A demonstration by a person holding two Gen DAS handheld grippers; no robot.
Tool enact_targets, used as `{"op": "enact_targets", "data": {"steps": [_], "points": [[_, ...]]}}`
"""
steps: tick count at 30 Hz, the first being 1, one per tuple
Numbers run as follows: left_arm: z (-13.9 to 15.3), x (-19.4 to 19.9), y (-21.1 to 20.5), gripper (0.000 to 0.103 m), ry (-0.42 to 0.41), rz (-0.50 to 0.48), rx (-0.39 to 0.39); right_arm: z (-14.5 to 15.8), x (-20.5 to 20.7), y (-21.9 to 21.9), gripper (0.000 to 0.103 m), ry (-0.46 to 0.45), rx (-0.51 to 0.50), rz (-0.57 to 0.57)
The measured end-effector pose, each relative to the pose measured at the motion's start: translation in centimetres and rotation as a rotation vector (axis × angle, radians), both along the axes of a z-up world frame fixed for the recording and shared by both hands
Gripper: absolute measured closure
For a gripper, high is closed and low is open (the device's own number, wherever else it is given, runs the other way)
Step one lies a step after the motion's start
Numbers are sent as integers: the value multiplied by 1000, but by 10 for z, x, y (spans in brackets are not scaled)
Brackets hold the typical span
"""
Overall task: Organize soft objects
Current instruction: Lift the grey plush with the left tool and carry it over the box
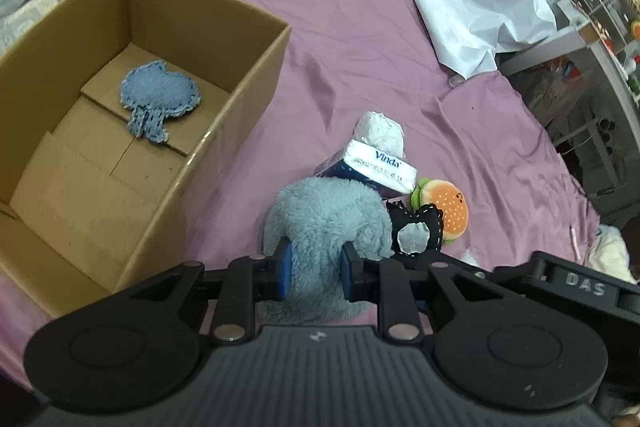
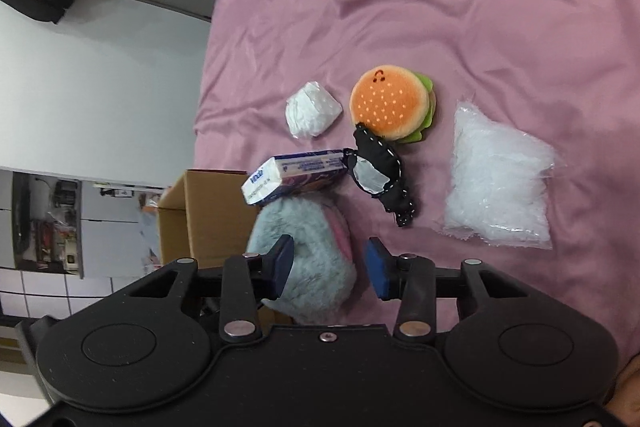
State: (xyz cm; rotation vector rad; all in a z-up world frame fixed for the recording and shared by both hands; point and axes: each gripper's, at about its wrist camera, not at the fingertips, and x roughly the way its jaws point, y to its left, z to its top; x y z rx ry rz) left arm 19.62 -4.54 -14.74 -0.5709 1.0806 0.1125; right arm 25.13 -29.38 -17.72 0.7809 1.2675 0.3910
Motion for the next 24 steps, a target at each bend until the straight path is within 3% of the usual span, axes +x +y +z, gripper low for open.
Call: {"op": "enact_targets", "data": {"steps": [7, 11, 19, 21, 24], "points": [[-4, -5, 8, 80, 11, 27, -85, 0, -5, 15, 65, -2, -61, 37], [-9, -6, 4, 80, 9, 32, -89, -6, -3, 18, 70, 23, -100, 24], [-15, 0, -4, 80, 6, 30, -17, -19, 0, 26, 72, 70, -113, 30], [-17, 2, -6, 81, 12, 37, 11, -20, 1, 31, 80, 67, -112, 32], [-16, 1, -4, 81, 6, 47, 26, -15, 1, 35, 83, 41, -135, 47]]}}
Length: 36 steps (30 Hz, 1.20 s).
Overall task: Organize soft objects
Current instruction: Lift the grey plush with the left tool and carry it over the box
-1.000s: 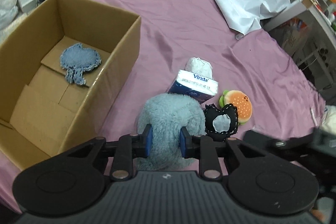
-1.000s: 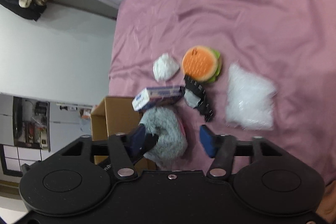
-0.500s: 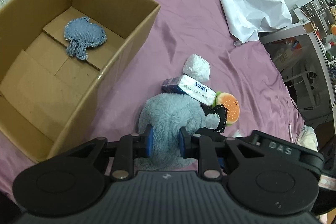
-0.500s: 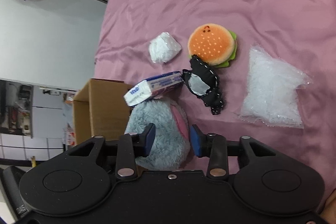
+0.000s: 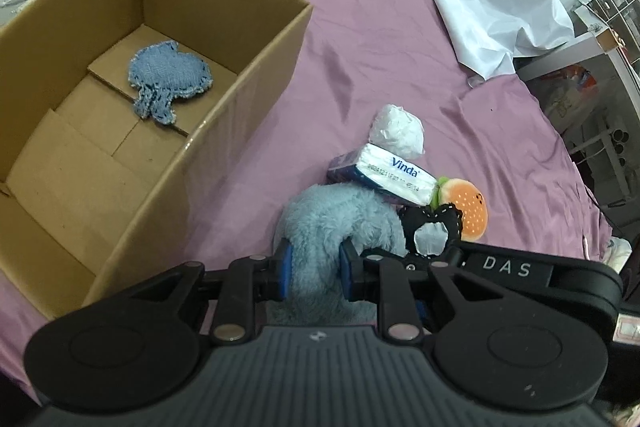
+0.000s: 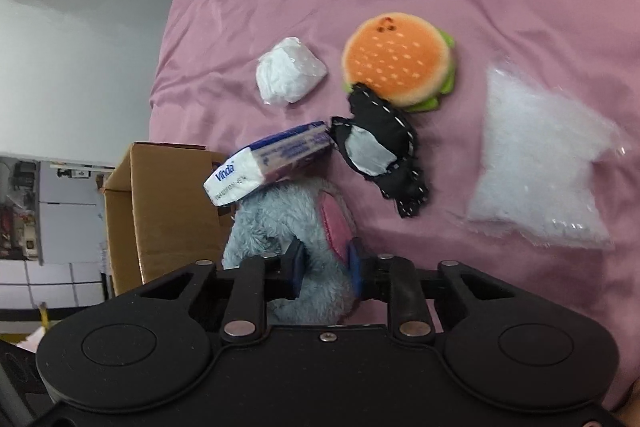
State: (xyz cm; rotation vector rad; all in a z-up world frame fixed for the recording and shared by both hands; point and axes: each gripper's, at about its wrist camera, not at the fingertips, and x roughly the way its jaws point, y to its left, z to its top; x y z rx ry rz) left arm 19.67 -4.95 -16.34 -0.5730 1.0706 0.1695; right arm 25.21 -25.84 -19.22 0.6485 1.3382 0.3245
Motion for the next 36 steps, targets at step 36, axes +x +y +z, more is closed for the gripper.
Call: {"op": "enact_targets", "data": {"steps": [36], "points": [[107, -45, 43, 81, -248, 88, 103, 86, -20, 35, 84, -332, 247, 99]]}}
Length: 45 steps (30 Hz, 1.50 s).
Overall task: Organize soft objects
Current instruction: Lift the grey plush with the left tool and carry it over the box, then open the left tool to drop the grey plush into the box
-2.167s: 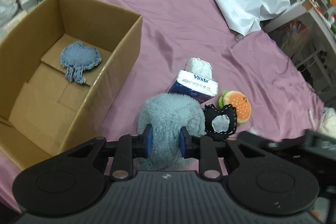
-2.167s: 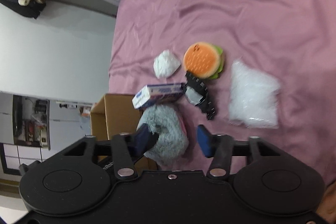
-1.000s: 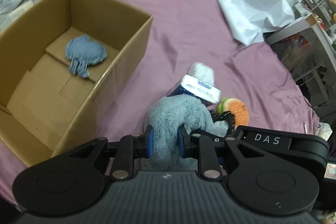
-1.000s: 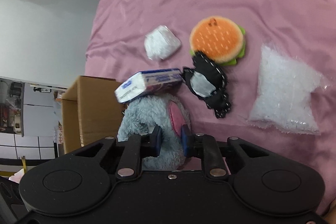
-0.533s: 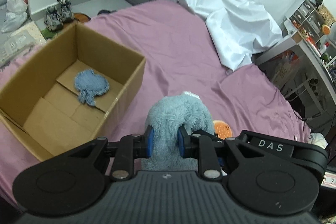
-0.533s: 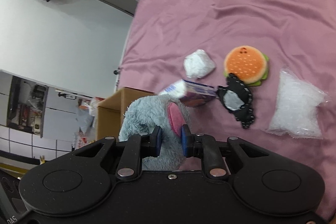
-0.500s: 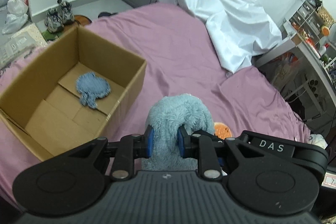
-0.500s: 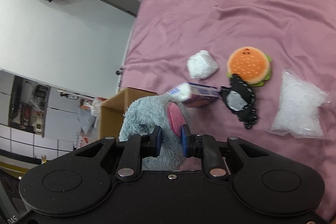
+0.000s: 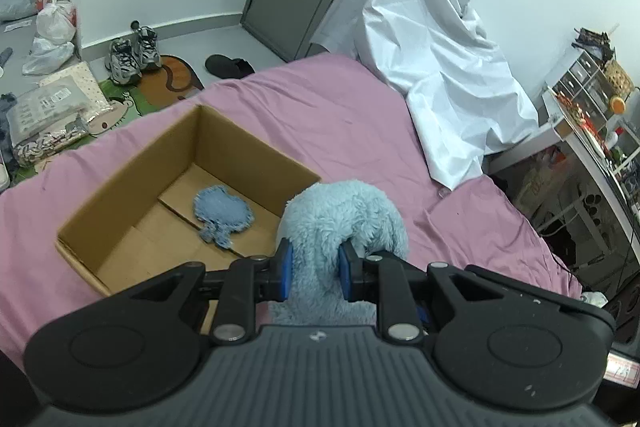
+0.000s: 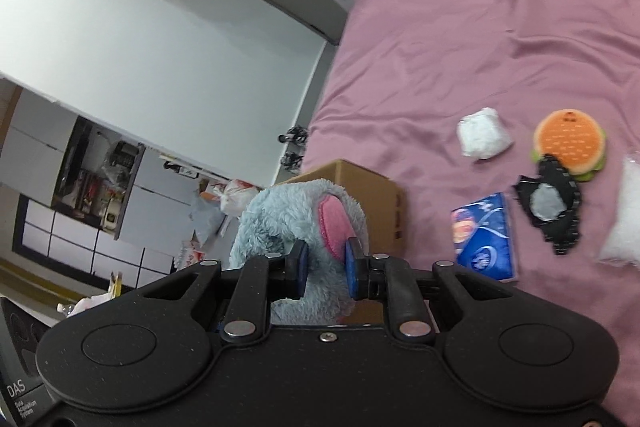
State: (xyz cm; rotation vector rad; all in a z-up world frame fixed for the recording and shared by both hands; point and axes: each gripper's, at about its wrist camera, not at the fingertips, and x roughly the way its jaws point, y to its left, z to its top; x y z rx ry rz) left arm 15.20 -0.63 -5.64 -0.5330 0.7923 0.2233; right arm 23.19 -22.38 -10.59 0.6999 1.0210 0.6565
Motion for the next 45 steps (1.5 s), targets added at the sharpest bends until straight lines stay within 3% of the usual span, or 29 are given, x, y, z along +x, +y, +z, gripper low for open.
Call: {"op": "enact_targets", "data": {"steps": [18, 27, 40, 45], "points": [[-6, -3, 65, 81, 0, 47, 5, -9, 2, 65, 84, -25, 24, 57], [-26, 0, 92, 81, 30, 67, -37, -15, 1, 77, 78, -6, -19, 57], [-56, 20, 102, 80, 107, 52, -19, -16, -1, 77, 78, 17, -67, 51], [-54, 23, 100, 72, 120, 67, 23, -17, 2, 74, 77, 28, -69, 50]]}}
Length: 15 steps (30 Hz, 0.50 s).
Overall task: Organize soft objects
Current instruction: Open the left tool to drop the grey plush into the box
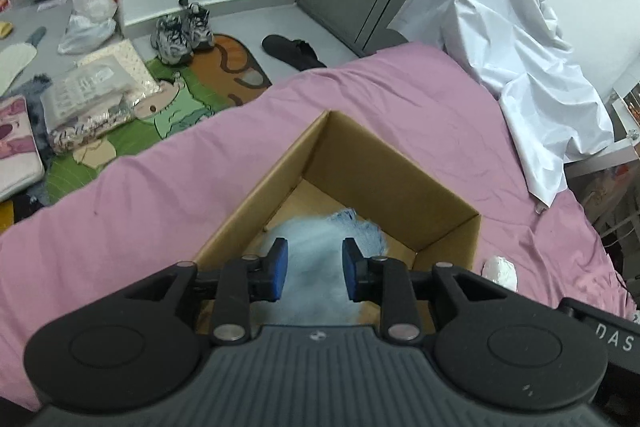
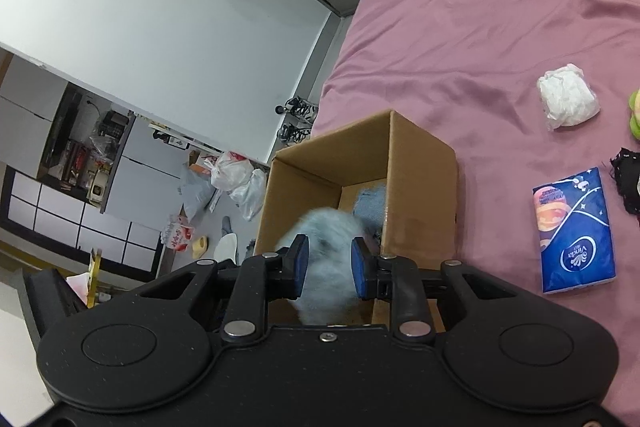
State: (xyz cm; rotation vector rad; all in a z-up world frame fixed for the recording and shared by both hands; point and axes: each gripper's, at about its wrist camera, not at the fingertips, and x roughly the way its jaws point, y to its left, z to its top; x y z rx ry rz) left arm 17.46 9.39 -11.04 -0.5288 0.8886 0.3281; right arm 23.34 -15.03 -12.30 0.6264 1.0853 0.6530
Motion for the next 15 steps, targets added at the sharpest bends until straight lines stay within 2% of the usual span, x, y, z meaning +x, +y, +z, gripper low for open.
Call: {"op": "enact_targets", "data": {"steps": [3, 9, 12, 15], "points": [[5, 0, -4, 62, 7, -15, 22, 4, 0, -5, 74, 0, 5, -6], [22, -4, -14, 52, 2, -8, 85, 15, -4, -16, 64, -7, 0, -32], [31, -6, -20, 50, 1, -20, 103, 22, -7, -21, 55, -39, -25, -42], [41, -13, -25, 49, -9, -22, 129, 29, -9, -25, 50, -67, -44, -47]]}}
